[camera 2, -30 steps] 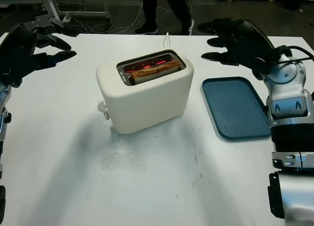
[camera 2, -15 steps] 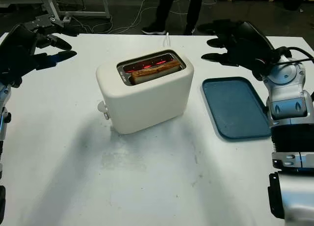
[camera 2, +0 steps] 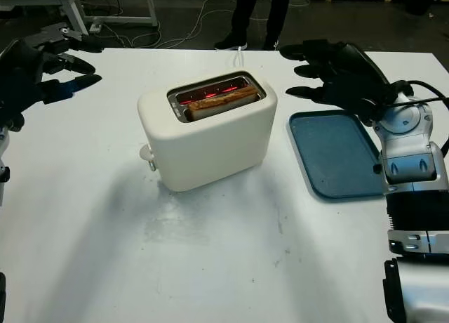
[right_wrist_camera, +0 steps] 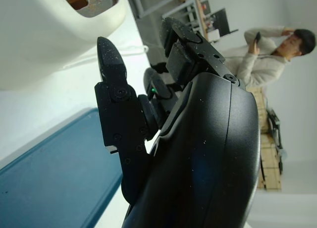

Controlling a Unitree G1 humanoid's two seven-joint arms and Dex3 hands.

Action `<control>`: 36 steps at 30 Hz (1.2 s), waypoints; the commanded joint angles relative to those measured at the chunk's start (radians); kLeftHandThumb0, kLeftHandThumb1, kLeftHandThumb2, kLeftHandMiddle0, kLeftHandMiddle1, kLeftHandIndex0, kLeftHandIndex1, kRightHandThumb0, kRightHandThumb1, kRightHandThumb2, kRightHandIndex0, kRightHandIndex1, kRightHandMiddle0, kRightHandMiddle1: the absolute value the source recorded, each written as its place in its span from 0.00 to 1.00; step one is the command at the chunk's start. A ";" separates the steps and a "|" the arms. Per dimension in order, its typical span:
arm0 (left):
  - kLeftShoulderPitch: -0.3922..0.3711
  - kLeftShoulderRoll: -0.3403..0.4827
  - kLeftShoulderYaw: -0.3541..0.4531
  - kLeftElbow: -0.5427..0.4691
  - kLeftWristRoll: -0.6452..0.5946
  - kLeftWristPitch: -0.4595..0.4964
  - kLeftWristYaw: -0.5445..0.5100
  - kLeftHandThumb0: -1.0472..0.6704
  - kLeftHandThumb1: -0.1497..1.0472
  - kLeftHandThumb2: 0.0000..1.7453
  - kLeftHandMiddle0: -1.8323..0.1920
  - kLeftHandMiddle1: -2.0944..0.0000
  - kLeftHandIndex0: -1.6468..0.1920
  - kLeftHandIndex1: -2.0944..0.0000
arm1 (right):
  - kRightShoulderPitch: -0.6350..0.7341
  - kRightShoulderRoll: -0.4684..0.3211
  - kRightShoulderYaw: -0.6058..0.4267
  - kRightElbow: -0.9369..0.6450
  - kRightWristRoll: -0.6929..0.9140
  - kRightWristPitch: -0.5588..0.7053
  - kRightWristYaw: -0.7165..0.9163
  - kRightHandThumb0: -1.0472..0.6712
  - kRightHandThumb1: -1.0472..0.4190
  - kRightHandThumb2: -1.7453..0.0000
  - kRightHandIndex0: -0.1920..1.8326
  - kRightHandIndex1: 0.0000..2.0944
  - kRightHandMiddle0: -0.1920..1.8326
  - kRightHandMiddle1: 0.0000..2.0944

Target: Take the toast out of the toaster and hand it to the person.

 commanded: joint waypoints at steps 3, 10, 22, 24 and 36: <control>0.007 0.006 -0.011 0.000 0.012 -0.018 0.001 0.27 0.89 0.09 0.73 0.54 0.69 0.66 | 0.006 0.006 -0.009 -0.009 0.017 0.011 -0.004 0.39 0.09 0.97 0.40 0.00 0.38 0.00; 0.007 0.006 -0.012 0.001 0.012 -0.022 -0.002 0.27 0.89 0.09 0.73 0.55 0.69 0.66 | 0.004 0.000 -0.009 -0.012 0.015 0.017 -0.003 0.40 0.09 0.97 0.40 0.00 0.38 0.00; 0.006 0.001 -0.012 -0.012 0.008 0.002 -0.002 0.27 0.89 0.09 0.73 0.54 0.68 0.67 | -0.001 0.002 -0.004 -0.015 0.019 0.033 -0.001 0.40 0.09 0.98 0.40 0.00 0.38 0.00; 0.008 0.001 -0.012 -0.016 0.006 0.008 -0.003 0.27 0.89 0.08 0.74 0.54 0.68 0.67 | 0.000 0.002 -0.003 -0.014 0.020 0.032 0.001 0.40 0.09 0.98 0.40 0.00 0.38 0.00; 0.009 0.008 -0.009 -0.020 0.009 0.006 -0.007 0.26 0.89 0.09 0.74 0.55 0.68 0.68 | -0.002 0.006 -0.006 -0.003 0.027 0.018 0.002 0.39 0.09 0.98 0.40 0.00 0.38 0.00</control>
